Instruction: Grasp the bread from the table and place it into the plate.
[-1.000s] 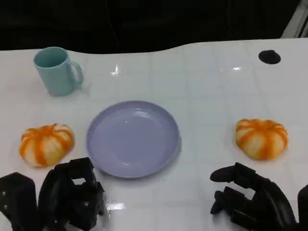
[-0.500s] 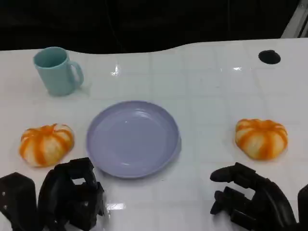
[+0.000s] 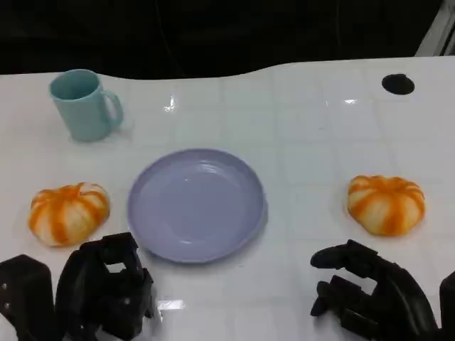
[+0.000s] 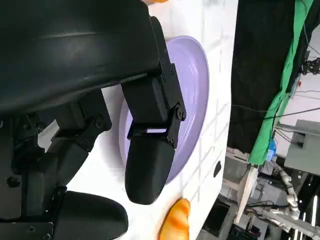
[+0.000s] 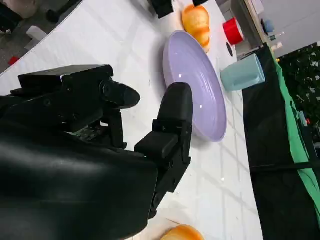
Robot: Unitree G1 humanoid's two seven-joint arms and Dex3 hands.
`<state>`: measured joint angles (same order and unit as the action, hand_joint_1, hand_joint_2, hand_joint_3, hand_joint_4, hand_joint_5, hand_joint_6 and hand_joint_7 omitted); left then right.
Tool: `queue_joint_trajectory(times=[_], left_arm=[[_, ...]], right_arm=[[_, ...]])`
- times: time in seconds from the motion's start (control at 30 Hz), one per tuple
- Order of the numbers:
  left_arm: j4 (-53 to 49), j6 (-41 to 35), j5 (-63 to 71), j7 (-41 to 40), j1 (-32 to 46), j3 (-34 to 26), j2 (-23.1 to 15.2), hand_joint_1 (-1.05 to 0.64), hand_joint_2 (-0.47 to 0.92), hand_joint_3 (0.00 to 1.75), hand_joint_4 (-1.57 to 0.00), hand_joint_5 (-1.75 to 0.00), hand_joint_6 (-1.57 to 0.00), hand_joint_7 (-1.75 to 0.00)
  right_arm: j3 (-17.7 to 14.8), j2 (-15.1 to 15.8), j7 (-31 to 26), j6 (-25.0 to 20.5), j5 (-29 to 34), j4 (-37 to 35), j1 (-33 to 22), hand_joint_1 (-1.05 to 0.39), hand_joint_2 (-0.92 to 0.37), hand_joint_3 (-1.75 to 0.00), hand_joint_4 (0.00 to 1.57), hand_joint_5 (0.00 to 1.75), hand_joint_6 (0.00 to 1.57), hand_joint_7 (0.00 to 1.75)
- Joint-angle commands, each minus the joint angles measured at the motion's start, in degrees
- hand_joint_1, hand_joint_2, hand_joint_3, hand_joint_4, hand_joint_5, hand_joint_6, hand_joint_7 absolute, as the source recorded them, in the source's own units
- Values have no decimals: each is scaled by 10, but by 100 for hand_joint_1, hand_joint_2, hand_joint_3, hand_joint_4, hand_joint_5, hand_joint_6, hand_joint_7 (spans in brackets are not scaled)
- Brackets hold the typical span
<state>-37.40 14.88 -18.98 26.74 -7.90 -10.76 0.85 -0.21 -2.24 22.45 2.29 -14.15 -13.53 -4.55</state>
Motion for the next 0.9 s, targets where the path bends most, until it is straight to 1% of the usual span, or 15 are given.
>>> queue_joint_trajectory(times=[0.03,0.2,0.67,0.7,0.77,0.8,0.83,0.87,0.9], left_arm=[[-4,-6,6,-5,6,-3,-9,-88,-34,175,-157,-125,-135,-123],[1,-7,6,-6,10,-2,-8,-88,-35,175,-157,-125,-134,-123],[8,-6,10,-8,15,2,-7,-87,-34,175,-157,-124,-134,-123],[8,-6,9,-8,14,1,-7,-86,-34,175,-157,-124,-134,-123],[6,-8,7,-8,13,0,-6,-86,-34,175,-157,-124,-133,-123],[5,-8,7,-8,12,0,-5,-86,-34,175,-157,-124,-134,-123],[4,-7,7,-8,11,0,-6,-86,-34,175,-157,-124,-134,-123],[2,-6,7,-7,10,0,-6,-86,-34,175,-157,-124,-134,-123],[3,-7,8,-7,11,0,-6,-86,-35,175,-157,-125,-134,-123]], right_arm=[[-4,11,3,-5,-1,-7,-2,12,-92,-52,64,151,62,104],[-3,10,2,-11,-2,0,-6,12,-92,-51,64,151,63,104],[-6,13,11,-2,-3,-2,-7,13,-92,-52,66,150,64,104],[-6,15,12,-1,-3,4,-8,13,-92,-51,64,148,61,100],[-5,19,18,24,3,14,-10,12,-90,-44,62,138,59,82],[-4,22,21,41,8,16,-10,12,-89,-39,62,129,59,68],[-3,27,16,71,24,21,-10,12,-89,-37,62,123,59,60],[-3,31,10,100,39,25,-8,12,-85,-32,61,111,57,52],[-4,35,5,131,53,28,-6,11,-81,-25,61,94,54,40]])
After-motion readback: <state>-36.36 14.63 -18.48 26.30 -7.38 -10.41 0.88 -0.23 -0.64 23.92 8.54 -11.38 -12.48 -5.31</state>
